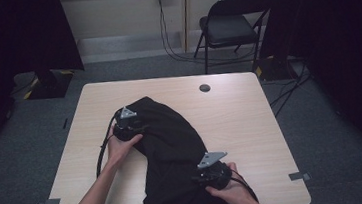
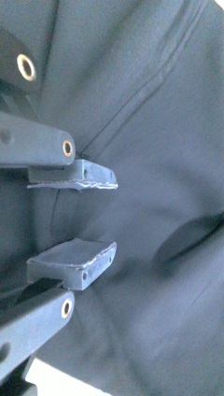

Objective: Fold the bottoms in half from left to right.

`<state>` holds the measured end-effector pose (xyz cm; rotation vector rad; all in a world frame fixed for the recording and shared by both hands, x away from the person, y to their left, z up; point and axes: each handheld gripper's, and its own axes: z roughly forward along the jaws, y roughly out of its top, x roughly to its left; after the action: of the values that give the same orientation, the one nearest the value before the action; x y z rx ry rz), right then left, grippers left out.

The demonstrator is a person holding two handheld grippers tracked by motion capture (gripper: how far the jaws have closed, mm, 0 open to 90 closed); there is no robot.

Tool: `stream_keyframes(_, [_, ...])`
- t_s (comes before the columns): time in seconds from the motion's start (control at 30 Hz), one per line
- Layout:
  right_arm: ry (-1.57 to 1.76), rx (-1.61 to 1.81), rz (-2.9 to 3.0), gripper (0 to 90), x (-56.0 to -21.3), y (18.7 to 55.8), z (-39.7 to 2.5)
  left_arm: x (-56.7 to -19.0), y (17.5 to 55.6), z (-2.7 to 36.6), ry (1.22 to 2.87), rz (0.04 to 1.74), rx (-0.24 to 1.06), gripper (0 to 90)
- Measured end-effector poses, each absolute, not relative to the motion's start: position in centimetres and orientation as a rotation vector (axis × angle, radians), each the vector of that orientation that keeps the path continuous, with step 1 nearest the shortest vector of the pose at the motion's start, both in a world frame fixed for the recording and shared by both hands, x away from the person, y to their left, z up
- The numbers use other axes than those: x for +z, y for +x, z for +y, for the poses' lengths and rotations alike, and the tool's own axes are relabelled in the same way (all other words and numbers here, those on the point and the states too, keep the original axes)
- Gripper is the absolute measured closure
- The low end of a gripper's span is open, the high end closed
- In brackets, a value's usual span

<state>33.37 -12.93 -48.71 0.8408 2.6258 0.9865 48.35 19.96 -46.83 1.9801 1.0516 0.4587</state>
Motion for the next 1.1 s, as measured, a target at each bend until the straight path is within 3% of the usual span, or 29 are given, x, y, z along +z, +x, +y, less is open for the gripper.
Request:
stream_keyframes(0.13, [0.898, 0.946, 2.588, 71.3, -48.4, 33.0, -14.9, -44.8, 45.6, 20.6, 2.014, 0.987, 0.455, 55.5])
stream_keyframes(0.37, [1.001, 0.980, 2.417, 53.2, -47.5, 33.3, -15.8, -45.6, 40.1, 20.6, 2.078, 0.862, 0.319, 57.2])
stream_keyframes(0.5, [1.089, 0.926, 2.423, 52.5, -48.4, 34.6, -15.8, -46.9, 39.5, 19.1, 2.135, 0.817, 0.278, 55.5])
stream_keyframes(0.63, [1.073, 0.951, 2.452, 84.8, -48.6, 35.0, -15.7, -47.4, 39.7, 18.0, 2.136, 0.820, 0.257, 48.5])
stream_keyframes(0.67, [1.054, 0.957, 2.439, 88.7, -48.4, 35.0, -15.7, -47.5, 39.7, 17.8, 2.144, 0.817, 0.267, 48.1])
stream_keyframes(1.0, [1.136, 0.948, 2.290, 89.3, -46.7, 36.1, -19.1, -48.5, 40.0, 16.9, 2.200, 0.849, 0.329, 45.5])
stream_keyframes(1.1, [1.174, 0.845, 2.332, 79.4, -48.2, 36.6, -19.3, -48.2, 39.8, 16.6, 2.177, 0.828, 0.322, 44.8])
